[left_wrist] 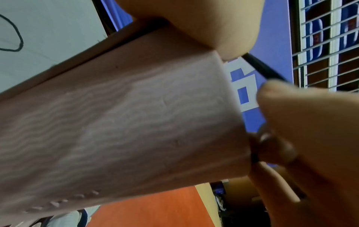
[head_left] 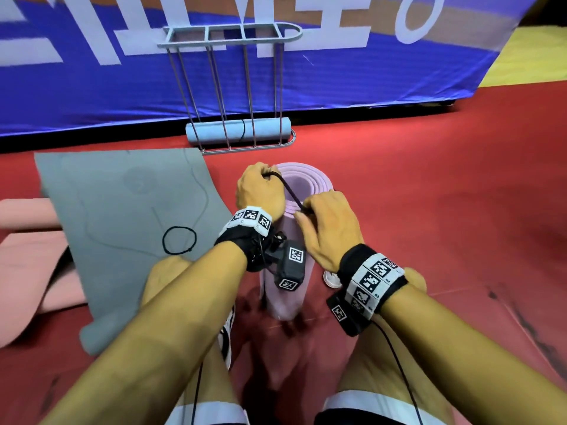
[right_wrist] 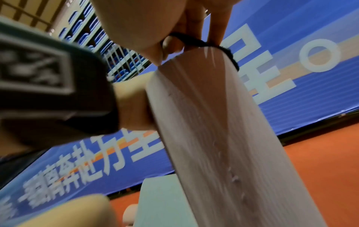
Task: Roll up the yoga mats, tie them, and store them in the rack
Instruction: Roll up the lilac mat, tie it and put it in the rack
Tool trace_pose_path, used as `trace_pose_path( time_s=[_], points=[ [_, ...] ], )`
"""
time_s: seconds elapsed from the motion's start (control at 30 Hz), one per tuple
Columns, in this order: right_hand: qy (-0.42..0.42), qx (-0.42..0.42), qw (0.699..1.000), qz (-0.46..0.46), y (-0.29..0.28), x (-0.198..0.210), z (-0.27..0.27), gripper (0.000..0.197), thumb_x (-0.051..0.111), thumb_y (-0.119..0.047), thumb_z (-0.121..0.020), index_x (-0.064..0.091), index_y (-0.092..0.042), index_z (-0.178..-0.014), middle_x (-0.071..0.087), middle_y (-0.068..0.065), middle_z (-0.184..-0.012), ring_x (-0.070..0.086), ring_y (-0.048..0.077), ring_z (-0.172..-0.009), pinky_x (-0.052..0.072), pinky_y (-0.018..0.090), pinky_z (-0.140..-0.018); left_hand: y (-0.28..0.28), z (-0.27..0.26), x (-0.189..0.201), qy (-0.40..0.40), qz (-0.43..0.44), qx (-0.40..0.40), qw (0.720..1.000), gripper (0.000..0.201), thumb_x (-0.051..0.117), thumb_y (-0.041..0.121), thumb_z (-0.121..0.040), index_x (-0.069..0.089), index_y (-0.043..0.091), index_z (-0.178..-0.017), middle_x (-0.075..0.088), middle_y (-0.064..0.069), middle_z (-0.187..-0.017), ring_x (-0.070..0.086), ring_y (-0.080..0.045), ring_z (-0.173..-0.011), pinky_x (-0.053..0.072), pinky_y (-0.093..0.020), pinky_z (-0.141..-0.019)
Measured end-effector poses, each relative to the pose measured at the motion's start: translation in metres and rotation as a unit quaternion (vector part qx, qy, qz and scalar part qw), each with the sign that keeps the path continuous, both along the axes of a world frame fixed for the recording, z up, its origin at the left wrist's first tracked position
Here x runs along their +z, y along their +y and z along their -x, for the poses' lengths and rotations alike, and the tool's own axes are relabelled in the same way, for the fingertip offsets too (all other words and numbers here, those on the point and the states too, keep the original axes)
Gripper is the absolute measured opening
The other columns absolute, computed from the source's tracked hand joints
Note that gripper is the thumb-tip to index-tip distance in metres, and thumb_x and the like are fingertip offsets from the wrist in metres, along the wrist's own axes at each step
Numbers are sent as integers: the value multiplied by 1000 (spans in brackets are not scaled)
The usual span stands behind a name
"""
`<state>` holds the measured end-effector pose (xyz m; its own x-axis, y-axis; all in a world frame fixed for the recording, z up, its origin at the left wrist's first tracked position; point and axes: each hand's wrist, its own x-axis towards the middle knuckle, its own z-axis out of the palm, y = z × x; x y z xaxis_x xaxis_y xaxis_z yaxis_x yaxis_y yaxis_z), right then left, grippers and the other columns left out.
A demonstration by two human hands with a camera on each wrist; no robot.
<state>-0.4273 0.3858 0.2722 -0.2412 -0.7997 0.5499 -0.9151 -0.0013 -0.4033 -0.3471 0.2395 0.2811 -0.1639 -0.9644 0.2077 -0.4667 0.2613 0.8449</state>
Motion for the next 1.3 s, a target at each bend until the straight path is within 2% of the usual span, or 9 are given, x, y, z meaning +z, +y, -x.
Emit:
trace_pose_path(
  time_s=[0.17, 0.33, 0.53, 0.7, 0.83, 0.97, 1.03, 1.17, 1.3],
  points=[
    [62, 0, 998, -27, -9, -13, 17, 31, 65, -35, -87, 59, -5, -93, 57, 16, -99, 54, 35, -93, 52, 43, -72, 0, 6, -4, 118, -46, 15, 992, 29, 60, 30, -99, 59, 18, -73, 66, -1, -81, 50, -22, -77, 44, -30, -74],
    [-28, -46, 998, -44, -19, -19, 47, 24, 74, -19, -86, 55, -6, -94, 50, 13, -124, 59, 36, -102, 57, 46, -75, 14, -2, -31, 194, -37, -31, 980, 17, 59, 27, -100, 70, 14, -103, 69, 2, -112, 59, -14, -100, 46, -28, -92],
    [-27, -77, 997, 1, -28, -33, 58, 17, 66, -18, -90, 54, -6, -90, 37, 7, -143, 48, 32, -125, 57, 45, -75, 21, -12, -76, 62, 37, -159, 985, 20, 63, 12, -83, 47, 4, -73, 56, 4, -144, 53, -19, -81, 42, -28, -73],
    [-81, -95, 992, -18, -34, -54, 56, 26, 59, -32, -97, 50, -12, -83, 13, 2, -169, 51, 27, -132, 54, 38, -76, 3, -21, -96, 57, -97, -121, 986, 19, 52, 36, -74, 55, 17, -72, 62, 5, -71, 55, -30, -72, 57, -41, -75],
    [-196, -96, 975, -37, -37, -76, 55, 28, 69, -38, -92, 54, -15, -84, 3, 8, -170, 36, 25, -148, 52, 39, -97, -4, -21, -100, 109, -198, -55, 973, 25, 44, 34, -77, 57, 21, -60, 49, 5, -59, 50, -20, -67, 63, -48, -75],
    [-303, -83, 949, -33, -37, -82, 51, 25, 72, -36, -69, 57, -24, -85, 53, 7, -134, 58, 12, -116, 52, 33, -96, -17, -21, -103, 101, -190, -29, 976, 32, 53, 49, -74, 52, 21, -59, 49, 5, -48, 50, -16, -53, 62, -50, -74],
    [-354, -93, 931, -14, -43, -76, 50, 18, 69, -34, -69, 64, -21, -79, 54, 2, -108, 56, 1, -93, 48, 23, -86, -25, -21, -104, 94, -194, -25, 976, 27, 54, 51, -68, 60, 26, -60, 56, 4, -50, 54, -23, -58, 62, -50, -75],
    [-466, -171, 868, 30, -60, -73, 54, 10, 65, -41, -66, 72, -37, -60, 68, -3, -83, 67, 25, -81, 57, 48, -80, -36, -21, -99, 108, -198, -17, 974, 12, 68, 35, -67, 68, 24, -63, 69, 5, -61, 69, -26, -67, 62, -50, -78],
    [-581, -173, 791, 86, -70, -66, 53, 15, 75, -5, -78, 67, -18, -81, 63, -2, -62, 55, 16, -55, 53, 35, -58, -44, -16, -85, 113, -229, -14, 967, 11, 69, 19, -71, 67, 22, -81, 72, -2, -76, 71, -25, -73, 63, -44, -77]
  ],
)
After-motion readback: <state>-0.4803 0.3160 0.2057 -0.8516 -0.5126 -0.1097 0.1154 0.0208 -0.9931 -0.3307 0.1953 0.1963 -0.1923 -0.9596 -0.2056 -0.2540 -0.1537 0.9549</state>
